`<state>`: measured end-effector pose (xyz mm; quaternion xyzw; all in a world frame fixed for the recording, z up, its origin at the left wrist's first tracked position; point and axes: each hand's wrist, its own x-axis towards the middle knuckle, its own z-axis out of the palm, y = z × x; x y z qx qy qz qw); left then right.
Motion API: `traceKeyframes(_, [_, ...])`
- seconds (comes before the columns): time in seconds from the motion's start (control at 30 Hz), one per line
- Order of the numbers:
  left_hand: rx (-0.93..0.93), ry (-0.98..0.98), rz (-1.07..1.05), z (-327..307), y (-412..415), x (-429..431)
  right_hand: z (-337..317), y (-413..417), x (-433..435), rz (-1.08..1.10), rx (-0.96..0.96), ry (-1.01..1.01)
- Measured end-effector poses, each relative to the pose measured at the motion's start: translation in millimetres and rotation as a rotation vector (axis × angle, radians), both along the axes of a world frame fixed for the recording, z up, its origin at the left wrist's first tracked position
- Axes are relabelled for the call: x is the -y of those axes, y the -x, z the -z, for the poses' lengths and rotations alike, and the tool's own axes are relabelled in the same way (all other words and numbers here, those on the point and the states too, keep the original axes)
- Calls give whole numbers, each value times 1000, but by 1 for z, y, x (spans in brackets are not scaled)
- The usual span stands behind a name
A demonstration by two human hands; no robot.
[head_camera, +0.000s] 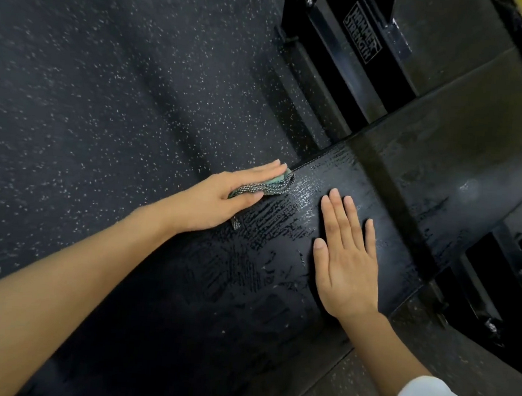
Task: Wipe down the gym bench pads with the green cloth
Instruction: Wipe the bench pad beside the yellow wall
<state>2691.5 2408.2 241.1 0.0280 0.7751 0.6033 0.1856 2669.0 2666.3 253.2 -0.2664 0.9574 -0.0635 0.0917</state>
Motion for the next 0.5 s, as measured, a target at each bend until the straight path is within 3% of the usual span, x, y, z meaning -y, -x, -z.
traceKeyframes(0.27, [38,5,-79,-6,-56,19,0,0,1,-2,3,-17])
traceKeyframes(0.5, [48,16,-76,-5,-35,8,1,1,1,-1,-5,-25])
